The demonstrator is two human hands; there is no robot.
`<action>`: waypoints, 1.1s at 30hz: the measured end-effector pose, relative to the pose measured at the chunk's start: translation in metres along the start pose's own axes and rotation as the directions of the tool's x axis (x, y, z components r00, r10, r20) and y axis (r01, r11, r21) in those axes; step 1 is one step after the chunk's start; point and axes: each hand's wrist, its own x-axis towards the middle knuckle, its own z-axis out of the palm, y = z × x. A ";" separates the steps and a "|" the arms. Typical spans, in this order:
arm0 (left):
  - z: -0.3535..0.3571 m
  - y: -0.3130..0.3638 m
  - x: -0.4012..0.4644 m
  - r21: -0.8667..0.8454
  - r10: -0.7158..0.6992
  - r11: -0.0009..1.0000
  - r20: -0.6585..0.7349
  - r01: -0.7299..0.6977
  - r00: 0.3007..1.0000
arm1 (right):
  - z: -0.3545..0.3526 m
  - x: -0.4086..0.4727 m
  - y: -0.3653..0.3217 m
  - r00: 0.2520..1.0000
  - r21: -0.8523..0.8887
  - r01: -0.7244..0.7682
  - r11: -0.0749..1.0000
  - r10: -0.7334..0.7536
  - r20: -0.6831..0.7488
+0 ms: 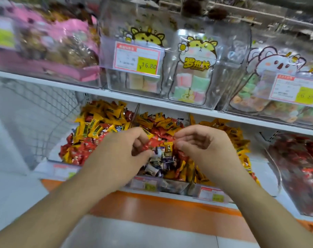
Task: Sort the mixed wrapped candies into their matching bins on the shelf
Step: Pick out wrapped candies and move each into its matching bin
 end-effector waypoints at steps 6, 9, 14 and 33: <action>-0.030 -0.041 0.016 0.252 -0.116 0.957 -0.130 0.146 0.985 | -0.017 0.007 0.020 0.992 -0.054 -0.079 0.995 0.073 -0.106; -0.024 -0.033 0.017 0.223 -0.034 0.973 -0.088 0.053 0.996 | -0.041 0.011 0.038 0.975 -0.073 -0.122 0.990 0.105 -0.197; 0.016 -0.006 0.016 0.136 0.162 0.975 0.117 -0.177 0.980 | -0.090 0.009 0.084 0.939 -0.222 -0.250 0.942 0.181 -0.291; 0.099 0.024 0.001 0.075 0.334 0.916 0.404 -0.394 0.852 | -0.142 -0.016 0.135 0.932 -0.724 -0.267 0.637 0.362 -0.025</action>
